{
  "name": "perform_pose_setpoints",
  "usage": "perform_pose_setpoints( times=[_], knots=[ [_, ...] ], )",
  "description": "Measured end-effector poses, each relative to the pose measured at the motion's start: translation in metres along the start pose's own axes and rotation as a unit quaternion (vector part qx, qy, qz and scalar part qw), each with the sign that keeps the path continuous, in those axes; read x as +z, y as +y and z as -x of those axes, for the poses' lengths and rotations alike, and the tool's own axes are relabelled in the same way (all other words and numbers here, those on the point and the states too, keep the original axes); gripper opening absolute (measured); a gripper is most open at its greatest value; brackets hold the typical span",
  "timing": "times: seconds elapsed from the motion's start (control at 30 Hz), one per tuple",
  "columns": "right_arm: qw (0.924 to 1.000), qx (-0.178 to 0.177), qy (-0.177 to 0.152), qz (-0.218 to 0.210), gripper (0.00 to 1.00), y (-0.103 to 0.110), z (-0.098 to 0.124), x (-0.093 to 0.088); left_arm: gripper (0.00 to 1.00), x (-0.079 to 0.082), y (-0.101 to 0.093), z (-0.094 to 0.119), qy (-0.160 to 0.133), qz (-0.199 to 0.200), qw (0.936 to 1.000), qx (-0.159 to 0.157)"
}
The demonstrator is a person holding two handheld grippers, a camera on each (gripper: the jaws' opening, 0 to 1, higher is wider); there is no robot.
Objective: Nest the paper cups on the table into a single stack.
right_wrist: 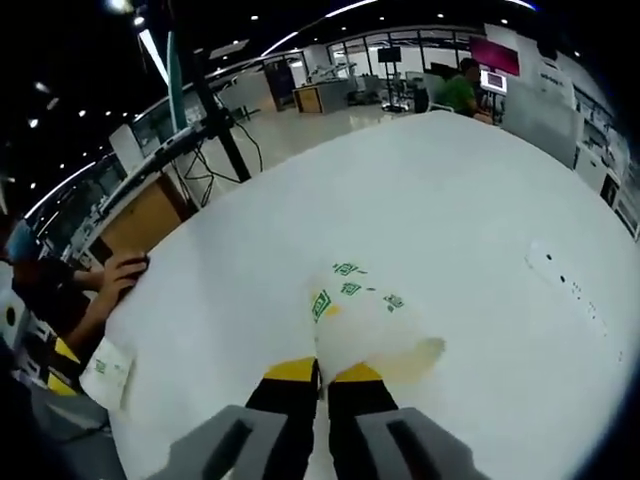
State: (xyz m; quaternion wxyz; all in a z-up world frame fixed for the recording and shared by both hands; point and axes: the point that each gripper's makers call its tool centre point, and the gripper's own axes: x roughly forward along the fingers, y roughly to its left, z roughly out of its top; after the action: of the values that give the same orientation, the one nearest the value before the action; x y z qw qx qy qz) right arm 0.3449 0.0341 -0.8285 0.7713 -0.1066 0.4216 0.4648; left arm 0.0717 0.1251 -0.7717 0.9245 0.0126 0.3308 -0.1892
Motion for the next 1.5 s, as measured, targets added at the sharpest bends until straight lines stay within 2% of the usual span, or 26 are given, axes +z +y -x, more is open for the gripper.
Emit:
perform_pose_setpoints(
  times=[0.23,0.3,0.4,0.43,0.5,0.57,0.63,0.67,0.7,0.8,0.87,1.03,1.17,1.5],
  knots=[
    [0.9999,-0.005,-0.008,0.008,0.0,0.003,0.018,-0.001,0.42,-0.021,0.021,0.018,0.028,-0.084,0.9954,0.038],
    [0.9998,-0.01,-0.016,0.009,0.0,-0.003,0.023,0.004,0.41,-0.034,0.033,0.022,0.04,-0.085,0.9946,0.045],
    [0.9994,-0.017,-0.028,0.01,0.0,-0.004,0.034,0.009,0.4,-0.044,0.05,0.027,0.05,-0.088,0.9931,0.06],
    [0.9993,-0.017,-0.031,0.01,0.0,-0.008,0.034,0.007,0.38,-0.045,0.054,0.028,0.052,-0.093,0.9924,0.061],
    [0.9989,-0.02,-0.039,0.017,0.0,-0.009,0.043,0.011,0.38,-0.053,0.063,0.028,0.074,-0.129,0.9865,0.068],
    [0.9987,-0.023,-0.042,0.019,0.0,-0.01,0.047,0.012,0.38,-0.056,0.066,0.025,0.076,-0.134,0.9857,0.069],
    [0.9983,-0.026,-0.046,0.023,0.0,-0.01,0.061,0.018,0.33,-0.062,0.071,0.022,0.083,-0.138,0.9844,0.07],
    [0.9982,-0.028,-0.048,0.025,0.0,-0.011,0.066,0.019,0.31,-0.062,0.077,0.022,0.087,-0.158,0.9805,0.079],
    [0.998,-0.029,-0.049,0.026,0.0,-0.009,0.071,0.017,0.31,-0.063,0.077,0.021,0.089,-0.158,0.9802,0.078],
    [0.9976,-0.034,-0.054,0.026,0.0,-0.012,0.072,0.012,0.26,-0.062,0.08,0.021,0.087,-0.157,0.9806,0.08],
    [0.9974,-0.037,-0.055,0.027,0.0,-0.011,0.078,0.01,0.22,-0.059,0.082,0.021,0.077,-0.14,0.9837,0.083],
    [0.997,-0.039,-0.053,0.041,0.0,-0.008,0.092,0.005,0.1,-0.055,0.086,0.019,0.067,-0.115,0.9868,0.091],
    [0.9963,-0.042,-0.047,0.058,0.0,-0.01,0.098,0.005,0.01,-0.049,0.087,0.018,0.063,-0.113,0.9868,0.098],
    [0.994,-0.051,-0.043,0.086,0.0,0.0,0.129,-0.001,0.0,-0.021,0.08,0.012,0.035,-0.088,0.9911,0.094]
  ],
)
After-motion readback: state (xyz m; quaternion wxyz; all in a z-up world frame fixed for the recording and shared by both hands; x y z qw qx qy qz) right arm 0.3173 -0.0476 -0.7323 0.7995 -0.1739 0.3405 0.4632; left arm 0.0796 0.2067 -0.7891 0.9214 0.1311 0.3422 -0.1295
